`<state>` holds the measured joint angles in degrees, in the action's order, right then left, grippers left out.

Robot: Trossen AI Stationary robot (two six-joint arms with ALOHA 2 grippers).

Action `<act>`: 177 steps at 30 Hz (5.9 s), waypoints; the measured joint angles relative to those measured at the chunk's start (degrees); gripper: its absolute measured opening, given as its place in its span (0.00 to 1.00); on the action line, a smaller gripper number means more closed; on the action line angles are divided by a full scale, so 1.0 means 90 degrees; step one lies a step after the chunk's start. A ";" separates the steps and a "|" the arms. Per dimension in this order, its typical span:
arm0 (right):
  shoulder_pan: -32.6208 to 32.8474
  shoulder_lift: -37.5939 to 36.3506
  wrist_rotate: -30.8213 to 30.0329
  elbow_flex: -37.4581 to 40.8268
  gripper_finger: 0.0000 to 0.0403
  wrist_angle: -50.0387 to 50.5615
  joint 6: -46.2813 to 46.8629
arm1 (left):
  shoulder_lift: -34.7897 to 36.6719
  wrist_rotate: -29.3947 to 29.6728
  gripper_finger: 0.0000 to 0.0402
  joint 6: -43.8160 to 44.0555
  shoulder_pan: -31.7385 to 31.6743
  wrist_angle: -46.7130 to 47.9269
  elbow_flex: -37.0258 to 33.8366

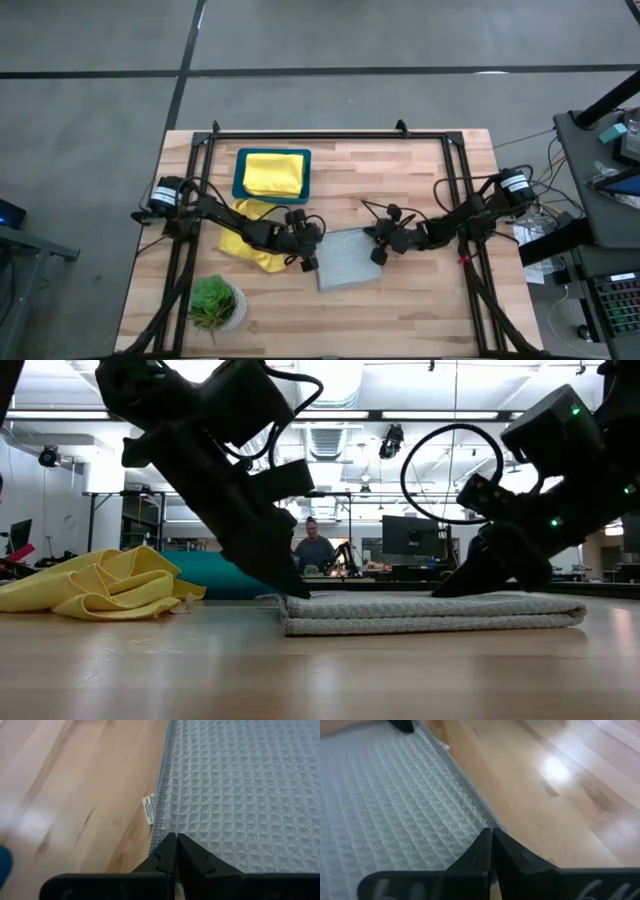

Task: Fold microfiber towels
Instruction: Fold the gray microfiber towel

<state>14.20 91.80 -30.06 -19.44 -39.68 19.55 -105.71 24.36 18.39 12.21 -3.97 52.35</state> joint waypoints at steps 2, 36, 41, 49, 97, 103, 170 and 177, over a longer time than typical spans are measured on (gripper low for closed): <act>0.0002 -0.0022 0.0002 0.0000 0.02 0.0010 -0.0005 | 0.0000 0.0002 0.00 0.0074 0.0000 0.0007 -0.0028; 0.0005 -0.2790 0.3177 0.0002 0.38 0.3060 0.4896 | 0.0925 -0.1346 0.00 -0.0754 0.0649 0.0066 -0.0164; 0.0002 -0.2355 0.3176 0.0002 0.46 0.3035 0.5032 | 0.0925 -0.1348 0.00 -0.0747 0.0714 0.0054 -0.0198; 0.0001 -0.1548 0.3041 0.0002 0.48 0.1970 0.4976 | 0.0923 -0.1280 0.00 -0.0750 0.0714 0.0011 -0.0206; -0.0823 -0.2928 0.2325 -0.2086 0.03 0.7606 0.3099 | -0.0485 -0.0693 0.00 -0.0278 0.0593 -0.1951 -0.0261; -0.0821 -0.2050 0.2278 -0.3139 0.03 0.8399 0.2690 | -0.0862 -0.0635 0.00 -0.0310 0.0461 -0.2445 -0.0076; -0.0080 0.0339 0.3266 -0.5514 0.36 0.7855 0.1152 | -0.0341 -0.1274 0.00 -0.0482 0.0435 -0.1981 -0.0005; 0.0485 0.0261 0.2608 -0.4840 0.33 0.6907 0.0823 | 0.0261 -0.0475 0.00 -0.1290 0.0402 -0.1629 -0.0022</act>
<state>18.57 94.15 -6.59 -63.01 22.48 26.96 -103.36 20.09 6.78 15.83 -18.63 52.15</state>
